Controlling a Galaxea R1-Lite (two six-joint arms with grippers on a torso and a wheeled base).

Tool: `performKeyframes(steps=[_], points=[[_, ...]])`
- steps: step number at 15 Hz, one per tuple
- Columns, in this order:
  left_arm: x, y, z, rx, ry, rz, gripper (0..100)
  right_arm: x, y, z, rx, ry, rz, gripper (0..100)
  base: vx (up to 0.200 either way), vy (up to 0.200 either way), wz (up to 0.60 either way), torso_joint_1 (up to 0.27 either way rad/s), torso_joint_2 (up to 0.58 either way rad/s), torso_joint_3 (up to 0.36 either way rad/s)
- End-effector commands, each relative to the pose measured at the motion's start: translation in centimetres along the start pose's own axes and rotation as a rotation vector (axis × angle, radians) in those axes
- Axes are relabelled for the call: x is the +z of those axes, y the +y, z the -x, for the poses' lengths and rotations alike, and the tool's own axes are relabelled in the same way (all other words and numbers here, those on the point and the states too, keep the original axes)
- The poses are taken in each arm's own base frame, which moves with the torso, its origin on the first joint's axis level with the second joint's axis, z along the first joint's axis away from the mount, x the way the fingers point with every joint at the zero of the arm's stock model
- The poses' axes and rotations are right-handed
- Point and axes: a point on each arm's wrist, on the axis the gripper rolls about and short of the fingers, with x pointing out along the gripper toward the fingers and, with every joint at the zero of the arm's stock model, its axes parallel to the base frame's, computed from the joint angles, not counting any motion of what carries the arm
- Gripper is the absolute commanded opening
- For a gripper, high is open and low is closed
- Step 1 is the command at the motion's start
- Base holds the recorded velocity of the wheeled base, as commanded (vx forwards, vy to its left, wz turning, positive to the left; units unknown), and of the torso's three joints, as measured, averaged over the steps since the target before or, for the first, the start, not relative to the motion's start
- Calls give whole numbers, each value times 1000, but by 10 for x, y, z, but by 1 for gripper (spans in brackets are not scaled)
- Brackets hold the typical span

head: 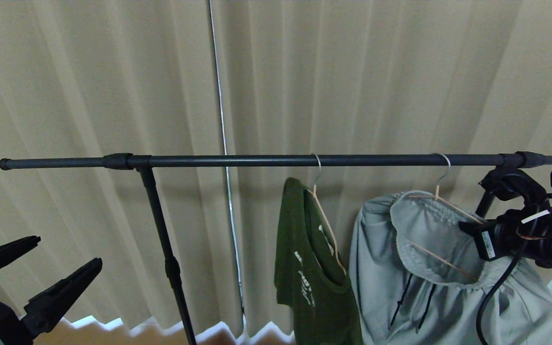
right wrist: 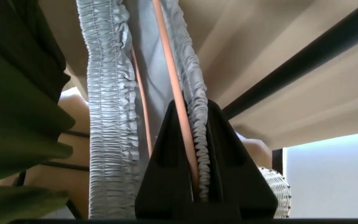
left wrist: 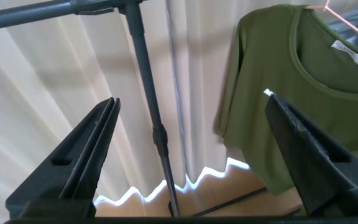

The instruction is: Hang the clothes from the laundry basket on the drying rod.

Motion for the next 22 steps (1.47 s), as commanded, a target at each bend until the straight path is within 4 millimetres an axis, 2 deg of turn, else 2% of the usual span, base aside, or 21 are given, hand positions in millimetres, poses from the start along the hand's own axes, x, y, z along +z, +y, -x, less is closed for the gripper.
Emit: performKeyframes(steps=[1,5,7,9,12,16,19,22], points=[[0,3,1,31,-2,2,100,-4,2,6,5,0,3,100,0,0,0,0,0,0],[0,4,2,40,-1,3,100,-14,5,11,27,-69,-2,100,0,0,0,0,0,0],[-3,3,2,39,10,4,100,-28,9,17,76,-199,4,100,0,0,0,0,0,0],[-4,3,2,39,10,5,100,-34,11,21,101,-256,8,100,0,0,0,0,0,0],[-12,5,13,93,-5,17,100,-46,14,39,147,-401,27,100,0,0,0,0,0,0],[-19,9,41,255,-54,23,100,-44,16,76,139,-557,45,100,0,0,0,0,0,0],[-38,3,60,317,49,50,100,-61,25,103,188,-632,68,100,0,0,0,0,0,0],[-52,-5,76,315,79,57,100,-78,31,124,241,-705,91,100,0,0,0,0,0,0]])
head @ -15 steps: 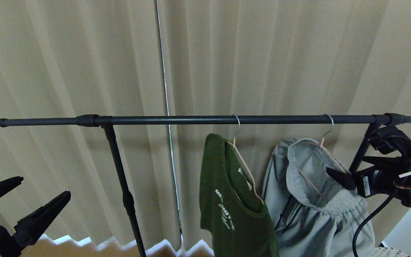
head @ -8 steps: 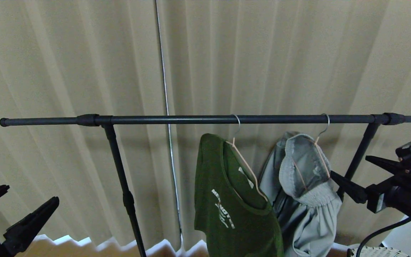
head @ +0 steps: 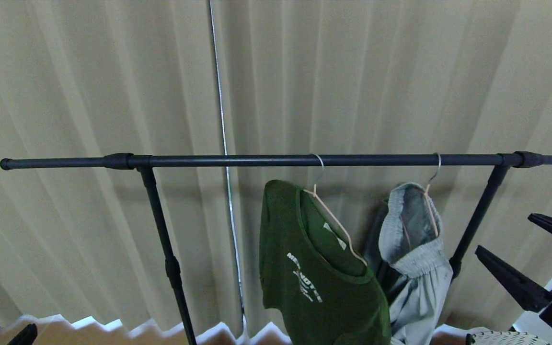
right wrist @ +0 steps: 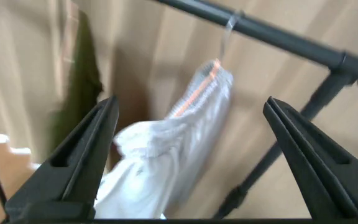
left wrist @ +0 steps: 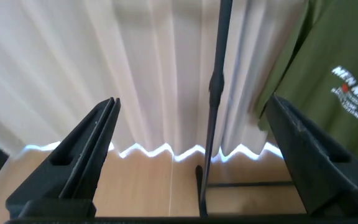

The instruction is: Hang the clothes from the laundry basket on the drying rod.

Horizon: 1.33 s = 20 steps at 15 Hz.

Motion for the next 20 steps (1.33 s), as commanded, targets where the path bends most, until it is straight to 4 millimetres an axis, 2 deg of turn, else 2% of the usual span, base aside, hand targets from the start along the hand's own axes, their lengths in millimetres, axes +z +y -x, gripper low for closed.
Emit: performKeyframes(steps=[1,4,6,7,9,12,14,17,20], points=[[-9,-2,18,16,-64,-3,100,0,12,29,51,-97,16,100,0,0,0,0,0,0],[-30,-4,28,15,-55,-4,100,-12,18,54,81,-44,8,100,0,0,0,0,0,0],[-46,-6,28,12,-40,-5,100,-17,18,63,61,5,2,100,0,0,0,0,0,0],[-59,-7,26,8,-33,-8,100,-27,19,70,28,89,-11,100,0,0,0,0,0,0],[-61,-8,27,0,-48,-11,100,-37,21,83,-28,218,-38,100,0,0,0,0,0,0],[-61,-8,26,-67,-47,-22,100,-40,25,103,-128,354,-81,100,0,0,0,0,0,0],[-63,-8,26,-132,-47,-29,100,-48,30,114,-165,347,-84,100,0,0,0,0,0,0],[-66,-8,29,-133,-93,-26,100,-64,39,126,-198,275,-73,100,0,0,0,0,0,0],[-70,-8,36,-140,-192,-3,100,-66,42,132,-291,221,-65,100,0,0,0,0,0,0]])
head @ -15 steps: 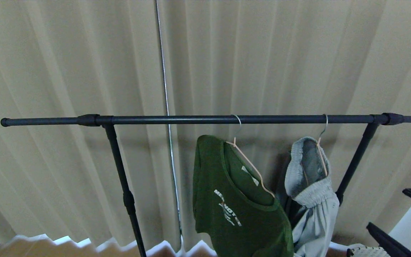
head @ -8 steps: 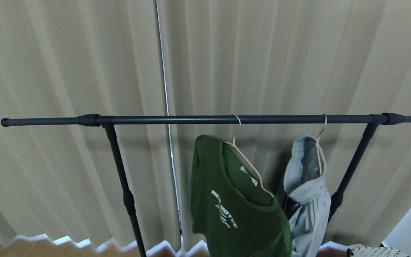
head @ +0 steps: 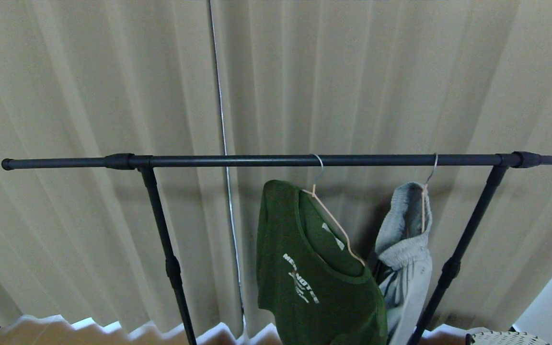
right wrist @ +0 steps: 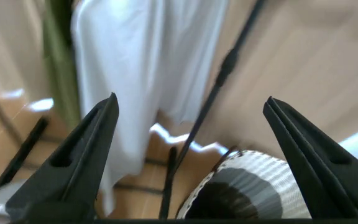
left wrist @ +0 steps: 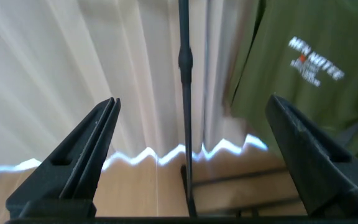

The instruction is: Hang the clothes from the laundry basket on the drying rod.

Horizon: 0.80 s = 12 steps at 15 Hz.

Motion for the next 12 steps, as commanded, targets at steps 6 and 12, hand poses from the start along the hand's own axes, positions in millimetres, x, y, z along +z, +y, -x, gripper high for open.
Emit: performKeyframes(steps=[6,12], points=[[-3,1,4,42,-55,51,100,-8,2,3,-40,-64,-96,100,0,0,0,0,0,0],[-2,1,4,41,-61,67,100,-9,2,3,19,-77,-119,100,0,0,0,0,0,0]])
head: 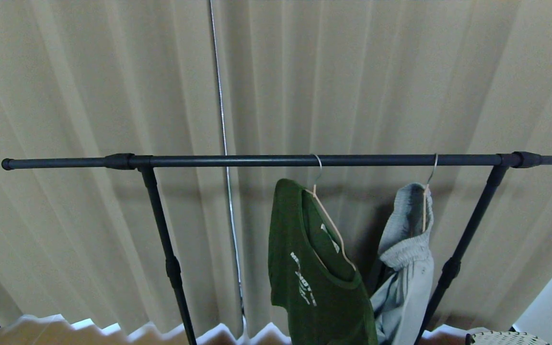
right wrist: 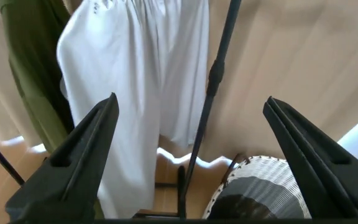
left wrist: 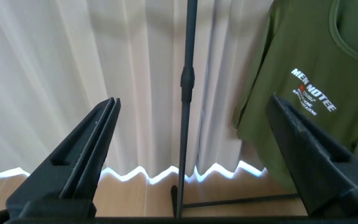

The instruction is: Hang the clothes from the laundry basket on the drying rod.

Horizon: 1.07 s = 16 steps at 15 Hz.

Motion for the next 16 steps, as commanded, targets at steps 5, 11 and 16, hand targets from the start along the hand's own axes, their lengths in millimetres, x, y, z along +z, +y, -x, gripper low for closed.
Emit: performKeyframes(steps=[5,11,16], points=[[0,0,0,3,3,1,100,-3,0,7,140,-100,28,100,0,0,0,0,0,0],[0,0,0,1,3,2,100,-3,-1,7,127,-98,8,100,0,0,0,0,0,0],[0,0,0,1,3,1,100,-3,-1,7,113,-100,-14,100,0,0,0,0,0,0]])
